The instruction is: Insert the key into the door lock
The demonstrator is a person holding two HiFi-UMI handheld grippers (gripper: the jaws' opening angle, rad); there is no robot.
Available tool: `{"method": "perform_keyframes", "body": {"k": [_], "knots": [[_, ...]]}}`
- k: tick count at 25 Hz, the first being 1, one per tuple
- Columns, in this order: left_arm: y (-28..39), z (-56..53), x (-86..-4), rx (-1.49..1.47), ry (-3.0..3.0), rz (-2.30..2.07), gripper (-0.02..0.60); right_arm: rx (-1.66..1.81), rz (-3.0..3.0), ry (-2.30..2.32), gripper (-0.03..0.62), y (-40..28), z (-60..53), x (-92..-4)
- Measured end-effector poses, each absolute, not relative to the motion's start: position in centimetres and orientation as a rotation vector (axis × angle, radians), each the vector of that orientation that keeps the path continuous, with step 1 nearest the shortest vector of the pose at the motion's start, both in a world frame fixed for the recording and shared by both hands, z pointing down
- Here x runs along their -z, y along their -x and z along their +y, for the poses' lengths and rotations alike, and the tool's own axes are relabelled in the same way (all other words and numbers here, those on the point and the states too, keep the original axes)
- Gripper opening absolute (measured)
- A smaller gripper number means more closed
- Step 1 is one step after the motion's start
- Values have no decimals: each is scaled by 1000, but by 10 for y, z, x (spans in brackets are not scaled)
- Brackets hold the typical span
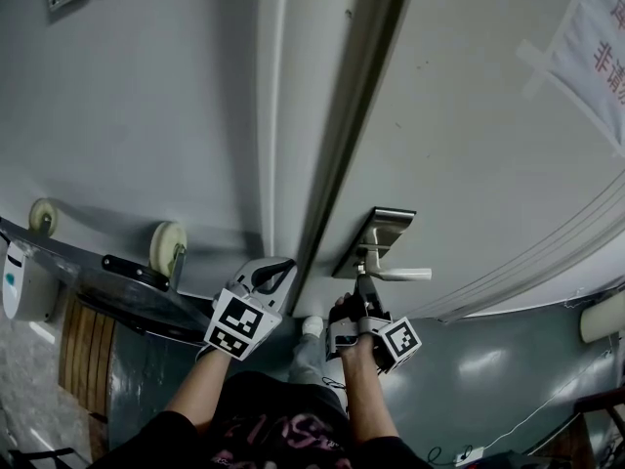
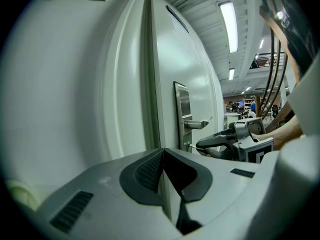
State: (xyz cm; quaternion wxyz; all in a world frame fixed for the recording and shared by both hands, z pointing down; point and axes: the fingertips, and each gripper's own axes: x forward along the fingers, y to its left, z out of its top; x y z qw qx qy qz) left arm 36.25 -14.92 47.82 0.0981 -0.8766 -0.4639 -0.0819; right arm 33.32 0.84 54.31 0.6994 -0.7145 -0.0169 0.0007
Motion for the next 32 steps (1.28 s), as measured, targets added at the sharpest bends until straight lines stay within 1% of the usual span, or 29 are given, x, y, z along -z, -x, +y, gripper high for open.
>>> {"method": "perform_keyframes", "body": {"k": [10, 19, 32], "knots": [[-350, -148, -473, 207, 2570, -1399, 12, 35, -33, 1619, 83, -332, 8, -540], [-344, -147, -473, 200, 2551, -1411, 12, 26, 1, 1678, 141, -325, 6, -533], [-328, -144, -472, 181, 2529, -1444, 12, 57, -6, 1960, 166, -305, 3, -523]]}}
